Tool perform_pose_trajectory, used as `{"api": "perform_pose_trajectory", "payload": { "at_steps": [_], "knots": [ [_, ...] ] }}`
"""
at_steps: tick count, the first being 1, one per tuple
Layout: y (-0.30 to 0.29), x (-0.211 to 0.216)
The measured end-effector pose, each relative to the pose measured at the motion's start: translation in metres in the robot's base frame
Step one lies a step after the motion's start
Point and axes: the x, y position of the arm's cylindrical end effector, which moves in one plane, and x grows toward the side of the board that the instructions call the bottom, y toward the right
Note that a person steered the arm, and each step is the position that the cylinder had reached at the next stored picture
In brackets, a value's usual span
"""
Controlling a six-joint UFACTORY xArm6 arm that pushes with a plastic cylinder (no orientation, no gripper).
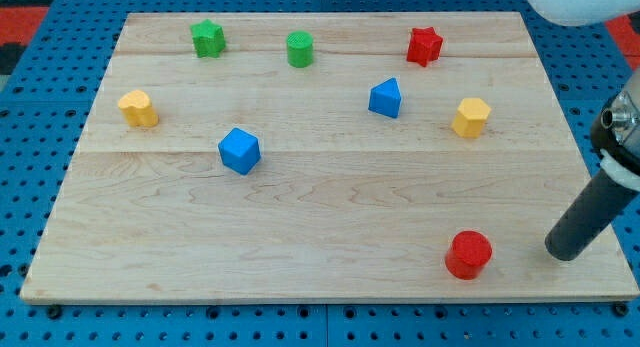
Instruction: Move the red circle bottom right to the blue cube
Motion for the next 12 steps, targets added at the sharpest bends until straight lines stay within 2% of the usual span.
{"api": "perform_pose_trajectory", "payload": {
  "at_steps": [5, 6, 7, 8, 9, 10, 12],
  "knots": [
    [-0.022, 0.003],
    [-0.035, 0.015],
    [-0.071, 0.014],
    [-0.179, -0.004],
    [-0.227, -0.023],
    [-0.185, -0.030],
    [-0.165, -0.077]
  ]
}}
